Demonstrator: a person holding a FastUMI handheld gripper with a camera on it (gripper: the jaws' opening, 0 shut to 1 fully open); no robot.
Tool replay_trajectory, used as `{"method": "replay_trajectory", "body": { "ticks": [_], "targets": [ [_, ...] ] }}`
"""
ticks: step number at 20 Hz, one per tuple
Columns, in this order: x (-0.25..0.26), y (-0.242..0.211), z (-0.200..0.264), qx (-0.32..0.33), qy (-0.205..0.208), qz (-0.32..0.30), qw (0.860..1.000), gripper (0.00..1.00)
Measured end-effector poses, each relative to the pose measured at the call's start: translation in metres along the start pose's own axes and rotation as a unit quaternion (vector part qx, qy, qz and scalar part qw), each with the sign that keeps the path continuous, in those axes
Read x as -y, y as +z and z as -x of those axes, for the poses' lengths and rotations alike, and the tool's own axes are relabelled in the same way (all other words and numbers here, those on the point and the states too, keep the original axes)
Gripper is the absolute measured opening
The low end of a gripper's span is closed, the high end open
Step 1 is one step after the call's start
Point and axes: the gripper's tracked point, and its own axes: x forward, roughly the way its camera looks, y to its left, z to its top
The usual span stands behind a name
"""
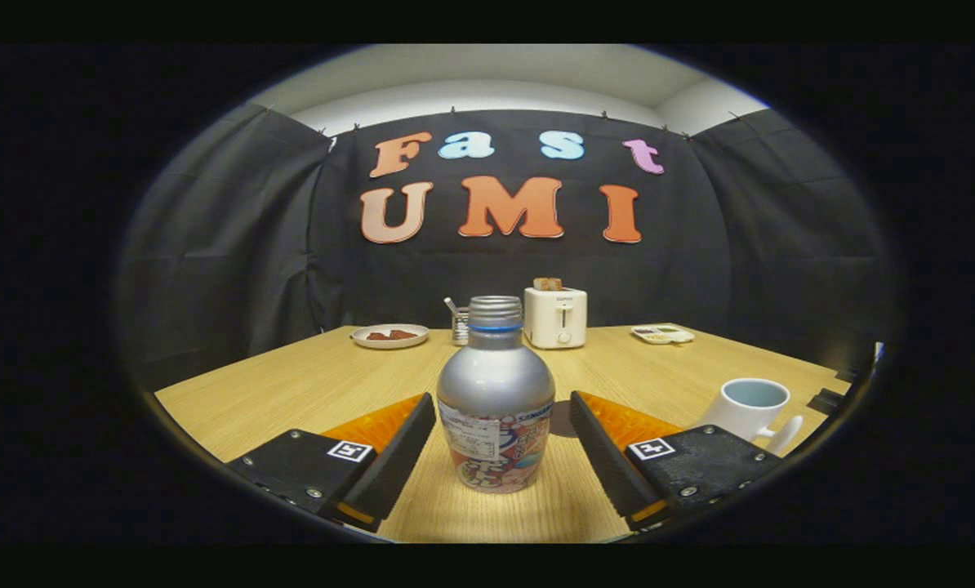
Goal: Take the bottle from table, then pour the juice into the cup, finally place the bottle on the coaster
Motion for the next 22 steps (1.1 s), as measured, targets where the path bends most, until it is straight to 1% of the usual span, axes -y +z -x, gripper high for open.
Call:
{"method": "replay_trajectory", "body": {
  "ticks": [3, 6, 12, 15, 16, 18, 19, 21, 22],
  "targets": [
    [-0.002, -0.009, -0.002, -0.012, -0.002, -0.003, 1.0, 0.98],
    [-0.002, -0.008, -0.004, -0.011, -0.003, 0.007, 1.0, 0.98],
    [-0.001, -0.011, -0.01, -0.017, -0.005, 0.002, 1.0, 0.98],
    [0.001, -0.013, -0.015, -0.021, -0.006, 0.01, 1.0, 0.97],
    [0.002, -0.016, -0.014, -0.027, -0.006, 0.012, 1.0, 0.96],
    [0.004, -0.017, -0.017, -0.027, -0.017, 0.0, 1.0, 0.8],
    [0.006, -0.015, -0.017, -0.024, -0.024, -0.009, 0.999, 0.78],
    [0.006, -0.015, -0.017, -0.021, -0.019, -0.004, 1.0, 0.77],
    [0.007, -0.016, -0.015, -0.023, -0.027, -0.001, 0.999, 0.75]
  ]
}}
